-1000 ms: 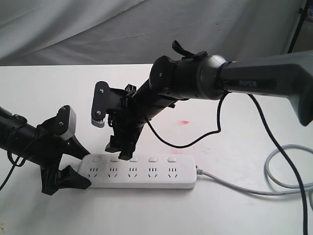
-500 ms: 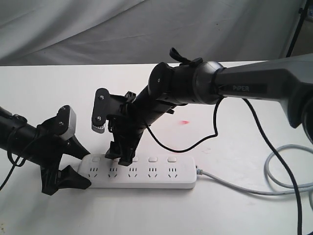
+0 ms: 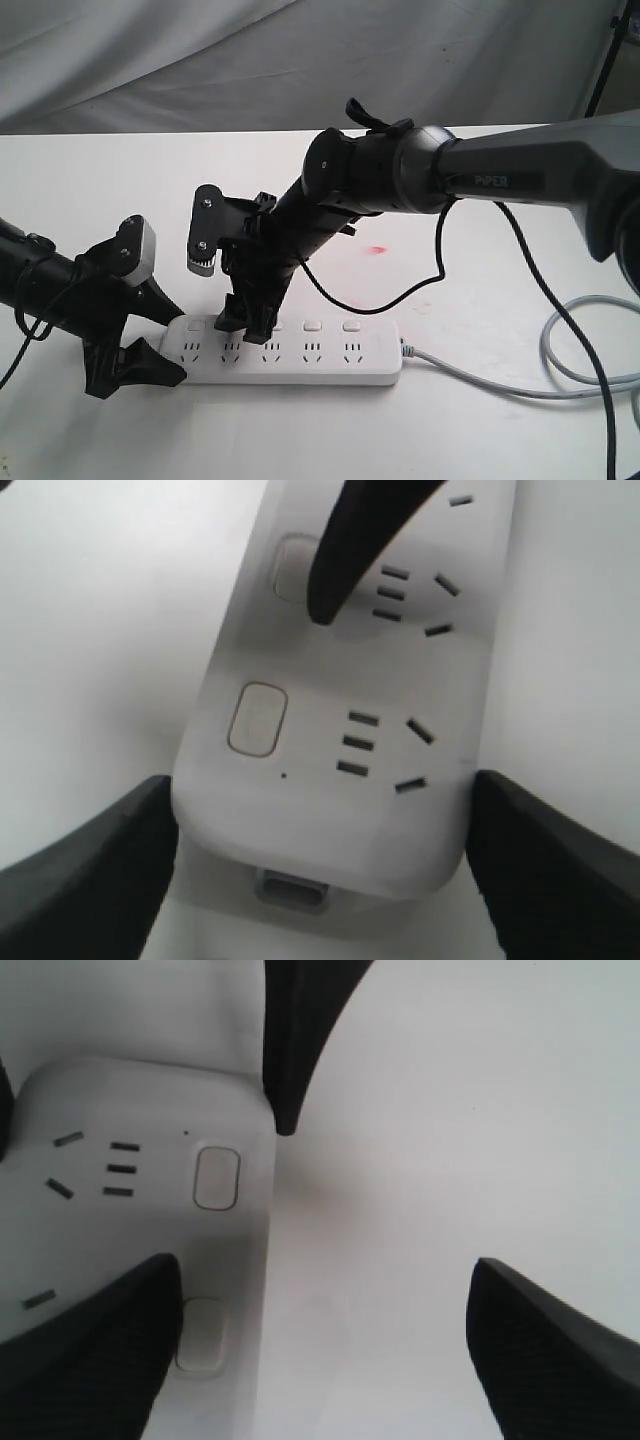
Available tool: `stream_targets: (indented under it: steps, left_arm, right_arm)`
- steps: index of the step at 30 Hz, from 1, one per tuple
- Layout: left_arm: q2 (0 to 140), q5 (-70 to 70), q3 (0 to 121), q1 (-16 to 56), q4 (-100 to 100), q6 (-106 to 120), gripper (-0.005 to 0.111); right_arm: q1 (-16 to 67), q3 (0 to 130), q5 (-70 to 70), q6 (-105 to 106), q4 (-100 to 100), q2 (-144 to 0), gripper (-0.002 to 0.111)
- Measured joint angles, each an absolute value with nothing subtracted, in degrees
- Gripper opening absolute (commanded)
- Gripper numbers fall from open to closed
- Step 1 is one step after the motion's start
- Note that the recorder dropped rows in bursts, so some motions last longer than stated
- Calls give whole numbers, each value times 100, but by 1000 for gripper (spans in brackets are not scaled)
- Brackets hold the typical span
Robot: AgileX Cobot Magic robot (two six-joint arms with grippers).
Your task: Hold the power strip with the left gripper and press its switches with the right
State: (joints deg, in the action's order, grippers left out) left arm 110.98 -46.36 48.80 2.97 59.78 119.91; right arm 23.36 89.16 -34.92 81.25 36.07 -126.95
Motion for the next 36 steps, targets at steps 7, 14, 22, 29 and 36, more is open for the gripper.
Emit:
stream_targets:
  steps: [7, 14, 22, 29, 36]
  left_arm:
    - [11098, -4636, 4880, 297, 5978, 11991, 29]
    - [11098, -4636, 4880, 297, 5978, 11991, 29]
    - [11098, -4636, 4880, 297, 5978, 11991, 29]
    - [11098, -4636, 4880, 297, 5978, 11991, 29]
    - [11098, -4636, 4880, 297, 5978, 11991, 29]
  right_arm:
    - [2336, 8951, -3516, 8075, 3496, -12726, 72]
    - [2336, 8965, -3516, 7992, 3457, -12731, 72]
    - [2336, 8955, -3506, 7992, 3552, -12696, 72]
    - [2336, 8923, -3482, 8013, 3565, -12645, 72]
    - [2327, 8923, -3360, 8013, 3587, -12645, 72]
